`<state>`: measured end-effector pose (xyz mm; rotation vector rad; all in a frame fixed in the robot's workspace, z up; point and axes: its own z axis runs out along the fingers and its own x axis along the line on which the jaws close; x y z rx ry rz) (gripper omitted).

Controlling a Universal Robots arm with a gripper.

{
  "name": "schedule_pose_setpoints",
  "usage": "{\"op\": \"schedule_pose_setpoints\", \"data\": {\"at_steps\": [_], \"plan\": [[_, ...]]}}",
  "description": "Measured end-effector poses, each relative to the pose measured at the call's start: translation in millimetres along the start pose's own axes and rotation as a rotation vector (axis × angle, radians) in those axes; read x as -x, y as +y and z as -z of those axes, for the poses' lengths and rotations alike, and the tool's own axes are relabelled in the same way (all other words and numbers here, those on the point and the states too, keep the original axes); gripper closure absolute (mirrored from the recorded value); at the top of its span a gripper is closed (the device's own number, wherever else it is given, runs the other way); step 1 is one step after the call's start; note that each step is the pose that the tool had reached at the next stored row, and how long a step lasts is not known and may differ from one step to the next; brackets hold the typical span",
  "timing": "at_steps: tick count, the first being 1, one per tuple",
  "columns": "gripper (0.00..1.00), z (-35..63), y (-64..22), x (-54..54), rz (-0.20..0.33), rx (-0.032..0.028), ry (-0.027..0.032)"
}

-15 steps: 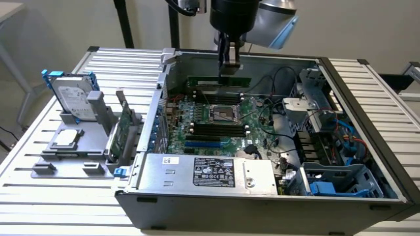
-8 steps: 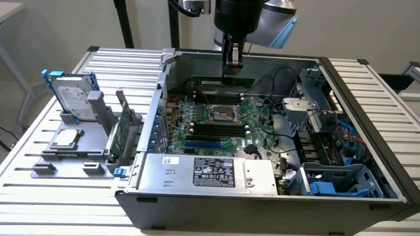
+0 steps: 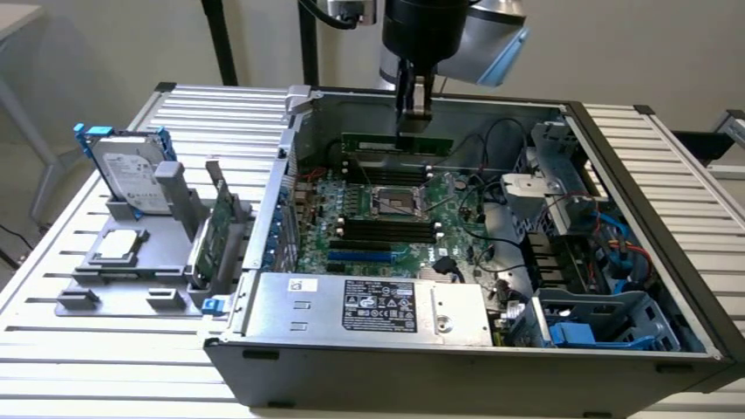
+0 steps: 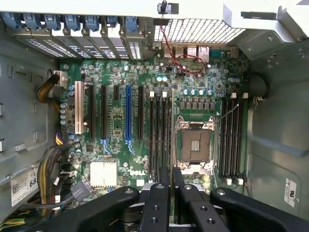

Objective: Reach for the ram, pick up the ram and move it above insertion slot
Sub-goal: 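Pick up the ram and move it above insertion slot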

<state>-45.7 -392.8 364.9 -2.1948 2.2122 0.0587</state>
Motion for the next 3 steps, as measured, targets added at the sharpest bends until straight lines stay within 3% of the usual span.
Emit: {"op": "schedule_pose_setpoints", "data": {"at_steps": [3], "plan": [[0.86,0.0,0.0,0.0,0.0,0.0,0.0]]}}
